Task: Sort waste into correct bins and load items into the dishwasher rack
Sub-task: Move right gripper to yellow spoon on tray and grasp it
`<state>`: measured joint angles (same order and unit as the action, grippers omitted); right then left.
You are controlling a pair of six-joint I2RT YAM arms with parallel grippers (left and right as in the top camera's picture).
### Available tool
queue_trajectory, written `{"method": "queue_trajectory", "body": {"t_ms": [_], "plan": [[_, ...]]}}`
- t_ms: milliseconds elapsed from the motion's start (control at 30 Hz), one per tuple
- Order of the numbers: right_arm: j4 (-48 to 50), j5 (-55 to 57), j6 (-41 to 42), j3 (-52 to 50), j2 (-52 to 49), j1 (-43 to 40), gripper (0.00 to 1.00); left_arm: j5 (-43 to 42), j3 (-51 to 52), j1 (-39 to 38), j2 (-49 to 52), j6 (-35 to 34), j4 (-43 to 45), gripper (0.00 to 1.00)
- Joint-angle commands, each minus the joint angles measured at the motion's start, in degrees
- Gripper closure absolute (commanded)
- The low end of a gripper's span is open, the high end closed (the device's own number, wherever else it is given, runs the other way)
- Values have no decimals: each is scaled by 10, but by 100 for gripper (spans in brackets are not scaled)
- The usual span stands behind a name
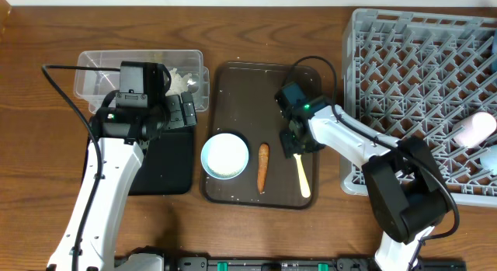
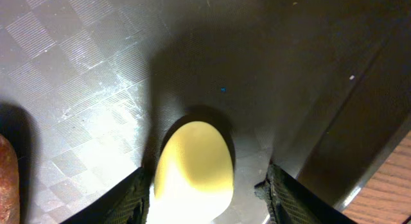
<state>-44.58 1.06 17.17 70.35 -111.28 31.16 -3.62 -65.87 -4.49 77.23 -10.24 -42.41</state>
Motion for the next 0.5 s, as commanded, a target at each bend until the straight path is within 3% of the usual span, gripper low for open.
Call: {"method": "queue_trajectory", "body": {"t_ms": [0,467], "plan": [[-1,-22,-5,-8,-17,12,49,9,1,3,3,5,-2,2],[0,-22,-5,-8,-17,19,62,9,1,3,3,5,-2,2]]}}
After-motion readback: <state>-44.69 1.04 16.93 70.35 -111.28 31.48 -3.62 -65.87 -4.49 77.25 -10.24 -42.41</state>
